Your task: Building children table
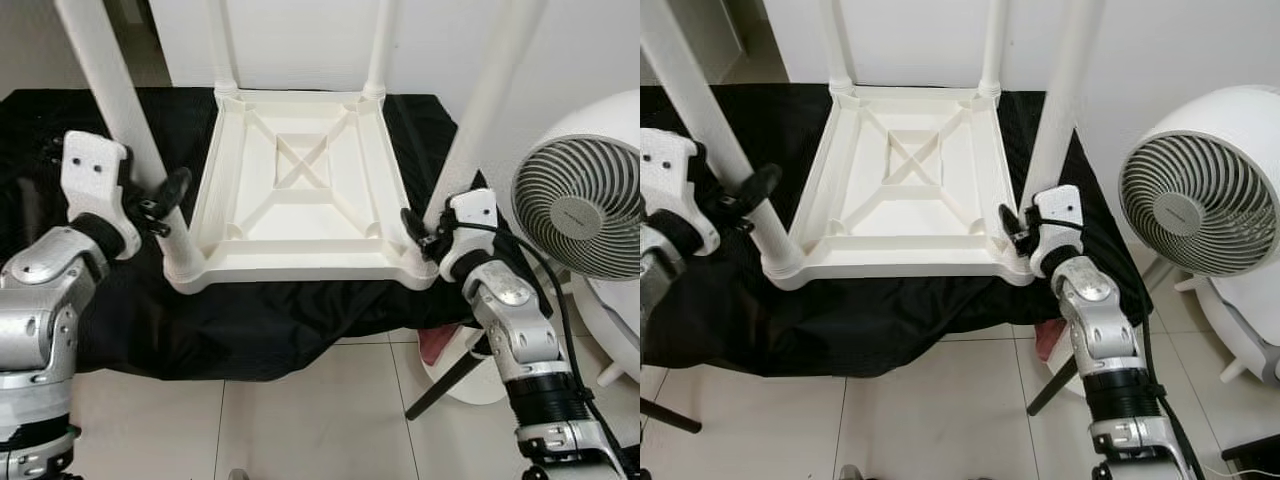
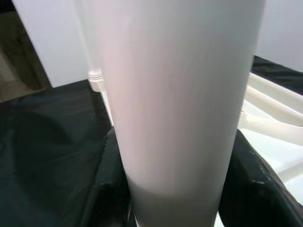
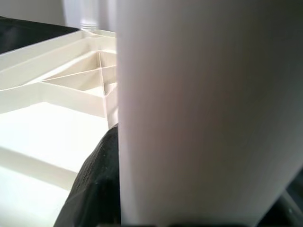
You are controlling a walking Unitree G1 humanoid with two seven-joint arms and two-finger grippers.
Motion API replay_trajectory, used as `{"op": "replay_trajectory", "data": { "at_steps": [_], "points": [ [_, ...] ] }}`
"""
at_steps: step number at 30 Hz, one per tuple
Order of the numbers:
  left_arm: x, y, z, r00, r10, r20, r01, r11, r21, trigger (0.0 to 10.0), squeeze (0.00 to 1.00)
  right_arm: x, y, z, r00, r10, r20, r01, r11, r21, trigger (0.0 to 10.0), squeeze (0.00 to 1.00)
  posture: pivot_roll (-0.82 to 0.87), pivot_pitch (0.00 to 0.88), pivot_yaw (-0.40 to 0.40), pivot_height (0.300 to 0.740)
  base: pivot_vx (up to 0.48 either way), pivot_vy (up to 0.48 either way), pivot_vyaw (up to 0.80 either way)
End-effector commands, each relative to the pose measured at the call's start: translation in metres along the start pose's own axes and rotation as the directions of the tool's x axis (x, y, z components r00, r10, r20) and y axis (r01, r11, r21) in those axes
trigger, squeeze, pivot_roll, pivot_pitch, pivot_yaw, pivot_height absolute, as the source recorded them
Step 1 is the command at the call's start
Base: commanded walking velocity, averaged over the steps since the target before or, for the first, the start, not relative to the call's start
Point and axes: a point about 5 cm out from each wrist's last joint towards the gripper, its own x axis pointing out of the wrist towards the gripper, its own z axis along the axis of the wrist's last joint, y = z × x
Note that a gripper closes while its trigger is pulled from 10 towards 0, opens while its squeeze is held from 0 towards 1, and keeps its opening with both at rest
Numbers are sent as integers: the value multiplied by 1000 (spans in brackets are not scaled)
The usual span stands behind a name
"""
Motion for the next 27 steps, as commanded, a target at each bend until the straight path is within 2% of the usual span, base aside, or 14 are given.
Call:
{"op": "replay_trajectory", "data": {
  "at_steps": [1, 8, 12, 13, 14, 17, 18, 19, 20, 23, 24, 25, 26, 27],
  "points": [
    [9, -53, 5, 897, -439, 43, 440, 898, -6, 0, 0, 4, 3, -5, 998, -34, -45, 27, 991, -131, 0, 0, -5, 104, 8, 740, 0, 0, 0],
    [25, -72, 10, 878, -471, 81, 473, 881, -10, 0, 0, 2, -16, -8, 983, -181, -40, 175, 977, -124, 0, 0, -14, 104, 14, 740, 0, 0, 0],
    [31, -75, 10, 881, -467, 73, 467, 884, 10, 0, 0, 3, -20, -9, 976, -216, -38, 211, 971, -109, 0, 0, -14, 104, 14, 740, 0, 0, 0],
    [35, -75, 9, 894, -444, 62, 443, 896, 30, 0, 0, 4, -18, -9, 978, -204, -37, 200, 976, -87, 1255, 0, -15, 102, 16, 740, 0, 0, 0],
    [40, -74, 8, 907, -419, 54, 418, 908, 31, 0, 0, 4, -16, -10, 980, -198, -37, 194, 977, -91, 10000, 0, -15, 101, 18, 740, 0, 0, 0],
    [41, -73, 9, 910, -410, 51, 408, 912, 46, 0, 0, 4, -15, -10, 980, -195, -31, 192, 978, -86, 10000, 0, -16, 100, 19, 740, 0, 0, 0],
    [40, -73, 9, 911, -411, 43, 409, 911, 53, 0, 0, 2, -13, -5, 982, -190, 14, 190, 980, -65, 10000, 1000, -17, 99, 19, 740, 0, 0, 0],
    [40, -73, 9, 911, -411, 43, 409, 911, 53, 0, 0, 2, -13, -5, 982, -190, 14, 190, 980, -65, 10000, 1000, -17, 99, 19, 740, 0, 0, 0],
    [40, -74, 8, 912, -409, 34, 406, 911, 69, 10000, 0, 0, -12, 1, 983, -178, 54, 180, 983, -47, 10000, 1000, -15, 100, 17, 740, 0, 0, 0],
    [40, -74, 8, 914, -405, 28, 402, 912, 78, 10000, 0, -1, -12, 4, 982, -169, 80, 173, 984, -37, 10000, 1000, -15, 100, 17, 740, 0, 0, 0],
    [42, -71, 6, 927, -373, 20, 370, 924, 92, 10000, 0, -3, -11, 7, 982, -155, 105, 160, 986, -38, 10000, 0, -15, 100, 17, 740, 0, 0, 0],
    [42, -71, 6, 927, -373, 20, 370, 924, 92, 10000, 0, -3, -11, 7, 982, -155, 105, 160, 986, -38, 10000, 0, -15, 100, 17, 740, 0, 0, 0],
    [42, -70, 6, 931, -364, 27, 361, 930, 72, 10000, 1000, -7, -11, 9, 980, -155, 128, 160, 986, -33, 10000, 0, -16, 96, 14, 740, 0, 0, 0],
    [42, -69, 6, 932, -362, 32, 360, 932, 50, 10000, 1000, -11, -11, 12, 976, -155, 151, 161, 986, -30, 10000, 1000, -18, 94, 14, 740, 0, 0, 0]
  ]
}}
